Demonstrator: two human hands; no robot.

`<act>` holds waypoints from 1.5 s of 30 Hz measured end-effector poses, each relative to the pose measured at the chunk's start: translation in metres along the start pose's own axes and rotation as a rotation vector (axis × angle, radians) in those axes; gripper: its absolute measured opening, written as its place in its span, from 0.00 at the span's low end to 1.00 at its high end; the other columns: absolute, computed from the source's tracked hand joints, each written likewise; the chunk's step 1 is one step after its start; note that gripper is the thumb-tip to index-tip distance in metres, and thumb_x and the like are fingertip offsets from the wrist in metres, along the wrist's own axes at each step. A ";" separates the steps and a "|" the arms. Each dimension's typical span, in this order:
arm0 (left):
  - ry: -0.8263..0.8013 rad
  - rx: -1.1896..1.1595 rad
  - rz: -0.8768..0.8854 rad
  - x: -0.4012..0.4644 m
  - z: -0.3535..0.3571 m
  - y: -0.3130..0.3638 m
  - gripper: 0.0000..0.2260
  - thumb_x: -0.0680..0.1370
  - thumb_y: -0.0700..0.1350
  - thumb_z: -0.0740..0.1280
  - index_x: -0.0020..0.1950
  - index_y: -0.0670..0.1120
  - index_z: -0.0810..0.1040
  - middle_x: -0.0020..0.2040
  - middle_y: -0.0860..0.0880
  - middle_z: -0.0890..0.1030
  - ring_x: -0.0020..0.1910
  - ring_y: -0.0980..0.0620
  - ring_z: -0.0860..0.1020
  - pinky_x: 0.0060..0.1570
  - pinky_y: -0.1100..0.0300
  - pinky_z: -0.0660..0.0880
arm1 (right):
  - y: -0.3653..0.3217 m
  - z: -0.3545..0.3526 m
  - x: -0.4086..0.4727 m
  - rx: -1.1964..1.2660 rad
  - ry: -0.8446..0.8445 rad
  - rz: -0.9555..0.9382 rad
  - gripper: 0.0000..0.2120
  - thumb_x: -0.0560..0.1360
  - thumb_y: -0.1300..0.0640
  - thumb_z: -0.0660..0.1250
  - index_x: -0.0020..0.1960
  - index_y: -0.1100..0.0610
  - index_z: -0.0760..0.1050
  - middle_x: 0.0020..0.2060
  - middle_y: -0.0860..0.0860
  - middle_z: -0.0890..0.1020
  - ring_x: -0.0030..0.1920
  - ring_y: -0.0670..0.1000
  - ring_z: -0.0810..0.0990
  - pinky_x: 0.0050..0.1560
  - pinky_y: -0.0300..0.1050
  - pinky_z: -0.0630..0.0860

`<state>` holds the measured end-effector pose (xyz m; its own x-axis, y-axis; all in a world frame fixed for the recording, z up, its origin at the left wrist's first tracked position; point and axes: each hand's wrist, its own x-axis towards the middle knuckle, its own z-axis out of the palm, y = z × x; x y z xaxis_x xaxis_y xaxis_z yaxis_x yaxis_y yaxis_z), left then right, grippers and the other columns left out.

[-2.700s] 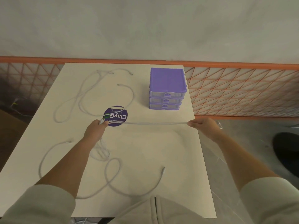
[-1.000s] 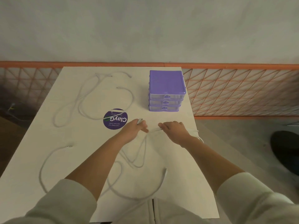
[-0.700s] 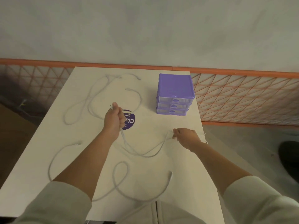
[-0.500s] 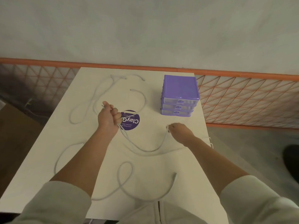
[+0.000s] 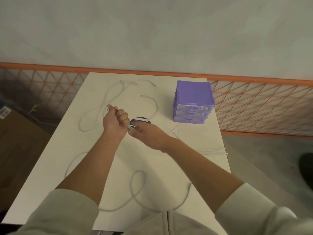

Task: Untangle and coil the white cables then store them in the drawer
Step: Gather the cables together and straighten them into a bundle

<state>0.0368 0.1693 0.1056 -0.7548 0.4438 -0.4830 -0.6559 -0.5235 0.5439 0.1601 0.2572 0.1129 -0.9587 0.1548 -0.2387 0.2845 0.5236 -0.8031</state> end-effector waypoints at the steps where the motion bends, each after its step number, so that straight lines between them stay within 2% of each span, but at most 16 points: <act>1: -0.005 -0.026 -0.006 0.000 0.000 0.001 0.19 0.83 0.55 0.55 0.34 0.49 0.65 0.23 0.54 0.58 0.18 0.56 0.55 0.15 0.65 0.52 | -0.001 0.008 0.001 0.016 0.004 -0.009 0.12 0.81 0.49 0.59 0.56 0.56 0.74 0.46 0.51 0.80 0.45 0.51 0.75 0.51 0.48 0.72; 3: -0.010 -0.072 -0.011 0.001 -0.003 0.004 0.19 0.83 0.55 0.55 0.34 0.49 0.65 0.23 0.53 0.58 0.18 0.56 0.55 0.15 0.65 0.52 | 0.001 0.016 0.003 0.051 0.032 0.024 0.09 0.82 0.51 0.57 0.48 0.54 0.71 0.37 0.48 0.74 0.38 0.51 0.72 0.46 0.50 0.73; 5: 0.000 -0.094 -0.007 0.001 -0.007 0.002 0.19 0.83 0.54 0.55 0.34 0.49 0.65 0.24 0.53 0.58 0.18 0.56 0.55 0.17 0.65 0.52 | 0.003 0.015 0.002 0.031 0.065 0.079 0.11 0.82 0.49 0.56 0.45 0.51 0.71 0.34 0.45 0.72 0.37 0.50 0.72 0.41 0.47 0.70; 7: 0.018 -0.127 0.002 0.002 -0.012 0.000 0.19 0.83 0.53 0.55 0.34 0.48 0.65 0.24 0.53 0.58 0.19 0.56 0.55 0.18 0.65 0.52 | 0.008 0.006 -0.001 -0.080 0.086 0.134 0.16 0.81 0.42 0.56 0.39 0.48 0.70 0.34 0.43 0.74 0.37 0.50 0.74 0.35 0.43 0.67; 11: 0.056 -0.216 0.032 0.012 -0.033 0.014 0.19 0.83 0.53 0.55 0.33 0.49 0.65 0.23 0.53 0.58 0.18 0.56 0.56 0.18 0.66 0.52 | 0.044 -0.017 -0.020 -0.300 0.135 0.359 0.32 0.76 0.28 0.48 0.33 0.53 0.69 0.34 0.51 0.78 0.32 0.54 0.77 0.32 0.43 0.68; 13: 0.079 -0.207 0.059 0.018 -0.046 0.024 0.18 0.83 0.52 0.55 0.34 0.50 0.65 0.23 0.53 0.58 0.18 0.56 0.57 0.19 0.66 0.52 | 0.071 -0.028 -0.033 -0.343 0.152 0.476 0.32 0.77 0.29 0.45 0.34 0.54 0.71 0.35 0.52 0.77 0.31 0.55 0.78 0.30 0.42 0.69; 17: 0.144 -0.120 0.059 0.022 -0.059 0.020 0.18 0.83 0.52 0.54 0.34 0.50 0.65 0.23 0.53 0.58 0.19 0.56 0.57 0.19 0.66 0.53 | 0.111 -0.039 -0.049 -0.367 0.160 0.585 0.30 0.79 0.34 0.48 0.41 0.55 0.77 0.35 0.51 0.78 0.31 0.54 0.78 0.29 0.41 0.68; 21: 0.227 -0.106 0.059 0.021 -0.069 0.003 0.19 0.84 0.52 0.53 0.34 0.49 0.66 0.24 0.53 0.59 0.20 0.56 0.57 0.20 0.66 0.57 | 0.131 -0.051 -0.056 -0.363 0.210 0.598 0.26 0.80 0.38 0.53 0.32 0.54 0.70 0.30 0.50 0.75 0.29 0.53 0.76 0.28 0.39 0.66; 23: 0.273 -0.119 0.071 0.023 -0.080 0.003 0.20 0.84 0.53 0.53 0.34 0.49 0.66 0.25 0.54 0.60 0.20 0.56 0.59 0.21 0.67 0.60 | 0.145 -0.059 -0.065 -0.352 0.219 0.646 0.25 0.79 0.40 0.55 0.32 0.55 0.70 0.29 0.50 0.75 0.27 0.53 0.75 0.28 0.38 0.66; 25: 0.306 -0.135 0.061 0.023 -0.092 0.003 0.19 0.84 0.52 0.53 0.34 0.49 0.66 0.25 0.54 0.60 0.21 0.56 0.60 0.25 0.67 0.65 | 0.156 -0.066 -0.074 -0.360 0.230 0.690 0.23 0.78 0.41 0.55 0.32 0.55 0.71 0.29 0.51 0.75 0.25 0.55 0.75 0.27 0.38 0.66; 28: 0.357 -0.181 0.034 0.021 -0.103 -0.001 0.16 0.84 0.52 0.54 0.37 0.49 0.67 0.26 0.53 0.62 0.21 0.54 0.60 0.41 0.58 0.76 | 0.164 -0.070 -0.080 -0.438 0.228 0.703 0.24 0.78 0.41 0.54 0.32 0.55 0.72 0.29 0.51 0.76 0.23 0.55 0.76 0.27 0.37 0.67; 30: 0.374 -0.212 0.032 0.019 -0.106 -0.002 0.15 0.83 0.53 0.54 0.40 0.49 0.66 0.27 0.52 0.61 0.21 0.54 0.59 0.46 0.55 0.78 | 0.168 -0.070 -0.084 -0.512 0.217 0.706 0.26 0.78 0.39 0.52 0.32 0.56 0.71 0.28 0.51 0.77 0.21 0.54 0.75 0.28 0.38 0.68; 36: 0.358 -0.247 0.113 0.016 -0.108 0.002 0.15 0.84 0.52 0.54 0.40 0.48 0.65 0.25 0.52 0.61 0.20 0.55 0.59 0.31 0.65 0.73 | 0.178 -0.078 -0.091 -0.504 0.334 0.659 0.31 0.80 0.36 0.44 0.35 0.54 0.74 0.31 0.52 0.78 0.31 0.56 0.78 0.39 0.48 0.79; 41: 0.332 -0.252 0.147 0.015 -0.108 0.003 0.15 0.84 0.52 0.54 0.39 0.48 0.65 0.25 0.52 0.60 0.21 0.55 0.59 0.30 0.66 0.71 | 0.187 -0.078 -0.102 -0.377 0.420 0.594 0.30 0.81 0.36 0.43 0.38 0.54 0.73 0.35 0.54 0.78 0.43 0.63 0.79 0.46 0.52 0.77; 43: 0.327 -0.265 0.159 0.014 -0.107 0.004 0.15 0.84 0.53 0.54 0.39 0.48 0.65 0.25 0.53 0.60 0.20 0.55 0.60 0.30 0.66 0.71 | 0.185 -0.080 -0.100 -0.287 0.474 0.569 0.29 0.81 0.37 0.45 0.34 0.54 0.69 0.33 0.54 0.76 0.42 0.62 0.79 0.40 0.48 0.75; 45: 0.334 -0.261 0.167 0.013 -0.108 0.008 0.16 0.84 0.54 0.54 0.39 0.48 0.66 0.25 0.53 0.60 0.20 0.55 0.60 0.30 0.66 0.71 | 0.181 -0.086 -0.099 -0.295 0.479 0.606 0.29 0.81 0.37 0.48 0.31 0.55 0.68 0.30 0.53 0.75 0.32 0.58 0.78 0.28 0.42 0.70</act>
<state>0.0231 0.0925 0.0291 -0.7767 0.1017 -0.6217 -0.4687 -0.7527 0.4623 0.3063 0.4084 0.0383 -0.5547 0.7864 -0.2717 0.8041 0.4227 -0.4181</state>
